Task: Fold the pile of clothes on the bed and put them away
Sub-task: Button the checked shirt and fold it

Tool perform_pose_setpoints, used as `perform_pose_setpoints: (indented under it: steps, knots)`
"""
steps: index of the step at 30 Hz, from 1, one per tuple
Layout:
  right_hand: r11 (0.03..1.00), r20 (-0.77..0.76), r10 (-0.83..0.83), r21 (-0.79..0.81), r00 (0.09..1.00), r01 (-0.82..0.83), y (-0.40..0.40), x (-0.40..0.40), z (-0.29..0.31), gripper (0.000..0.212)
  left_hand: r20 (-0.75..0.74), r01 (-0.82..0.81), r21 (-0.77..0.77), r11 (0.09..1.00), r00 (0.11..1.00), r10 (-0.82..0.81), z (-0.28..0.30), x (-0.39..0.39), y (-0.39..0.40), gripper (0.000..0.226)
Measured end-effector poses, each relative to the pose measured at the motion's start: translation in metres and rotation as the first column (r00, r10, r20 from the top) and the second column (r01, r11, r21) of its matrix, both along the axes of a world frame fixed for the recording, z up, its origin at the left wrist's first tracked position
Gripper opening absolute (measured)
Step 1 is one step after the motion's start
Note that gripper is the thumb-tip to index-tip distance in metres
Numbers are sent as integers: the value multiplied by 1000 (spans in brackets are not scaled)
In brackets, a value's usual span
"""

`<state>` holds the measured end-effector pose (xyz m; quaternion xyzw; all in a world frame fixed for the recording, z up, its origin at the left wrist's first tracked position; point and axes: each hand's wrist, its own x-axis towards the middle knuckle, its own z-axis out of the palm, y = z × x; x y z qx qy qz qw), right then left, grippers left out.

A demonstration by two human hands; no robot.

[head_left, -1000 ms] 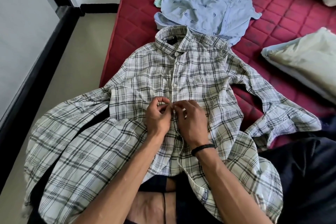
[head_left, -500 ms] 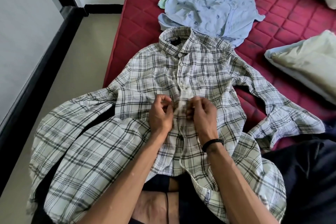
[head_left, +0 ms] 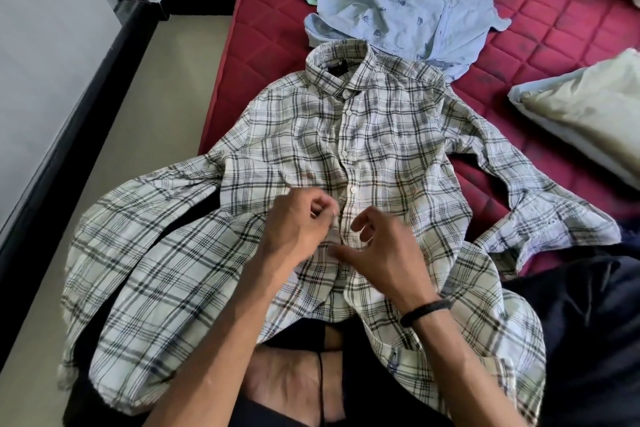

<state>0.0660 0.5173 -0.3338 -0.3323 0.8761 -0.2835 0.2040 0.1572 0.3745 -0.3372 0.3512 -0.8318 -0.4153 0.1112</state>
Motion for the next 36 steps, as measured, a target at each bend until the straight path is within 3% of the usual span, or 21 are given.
perform_pose_setpoints:
  steps: [2, 5, 9, 13, 16, 19, 25, 27, 31, 36]
  knots:
    - [996, -105, 23, 83, 994, -14, 5, 12, -8, 40, 50, 99, -2, 995, 994, -99, -1, 13, 20, 13]
    - [999, -103, -34, 23, 994, 36, 9, 13, -18, 11, 102, 169, -91, 981, 982, -160, -9, 22, 39, 20]
    - [988, 256, -116, -73, 960, 139, 17, -1, -6, 11, 147, 164, -219, 962, 980, -134, -20, 17, 41, 35]
    - [947, 634, -182, -92, 752, 307, 24, -7, 1, 5, 204, 160, -294, 942, 974, -102, -25, 13, 42, 37]
    - [929, 777, -126, -125, 616, 348, 25, -12, 0, 8, 209, 145, -321, 936, 975, -79, -28, 9, 43, 27]
    - [912, 833, -82, -158, 547, 379, 24, -11, 6, 10, 193, 135, -361, 923, 979, -68, -30, 9, 45, 34]
    - [876, 807, -89, -216, 584, 431, 24, -10, 2, 12, 199, 133, -339, 931, 978, -67, -32, 12, 43, 35]
    - [879, 751, -125, -220, 649, 424, 23, -9, 0, 15, 224, 160, -327, 931, 971, -89, -31, 11, 41, 35]
    - [898, 476, -230, -233, 849, 373, 18, -5, -1, 13, 247, 172, -331, 928, 965, -91, -27, 9, 41, 27]
    - [909, 376, -212, -263, 902, 324, 19, -5, -3, 10, 157, 102, -265, 959, 986, -61, -21, 13, 45, 20]
